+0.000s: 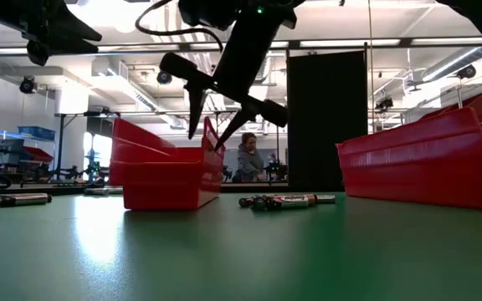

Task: Sort batteries
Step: Adjust the left red bin

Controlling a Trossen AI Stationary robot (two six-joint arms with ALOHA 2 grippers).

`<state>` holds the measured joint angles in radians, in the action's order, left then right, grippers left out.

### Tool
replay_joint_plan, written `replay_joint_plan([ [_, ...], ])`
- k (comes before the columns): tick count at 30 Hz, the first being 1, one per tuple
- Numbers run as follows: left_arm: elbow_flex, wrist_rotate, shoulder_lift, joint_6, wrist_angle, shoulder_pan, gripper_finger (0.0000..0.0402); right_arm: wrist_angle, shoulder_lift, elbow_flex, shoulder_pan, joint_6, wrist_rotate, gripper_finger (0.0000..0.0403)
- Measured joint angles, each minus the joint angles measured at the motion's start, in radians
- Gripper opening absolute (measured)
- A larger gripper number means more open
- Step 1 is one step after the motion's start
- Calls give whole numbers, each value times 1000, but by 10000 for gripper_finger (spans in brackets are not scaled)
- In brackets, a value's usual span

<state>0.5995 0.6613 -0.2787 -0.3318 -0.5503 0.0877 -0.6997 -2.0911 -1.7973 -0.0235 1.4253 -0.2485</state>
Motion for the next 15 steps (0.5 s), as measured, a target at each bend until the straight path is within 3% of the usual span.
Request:
replay_joint_plan([
  [11,0,0,-1,-18,0,0,155,65,0,0,3,-91,39,183],
  [15,0,0,-1,-22,0,0,155,46,0,1,14,-115,0,183],
])
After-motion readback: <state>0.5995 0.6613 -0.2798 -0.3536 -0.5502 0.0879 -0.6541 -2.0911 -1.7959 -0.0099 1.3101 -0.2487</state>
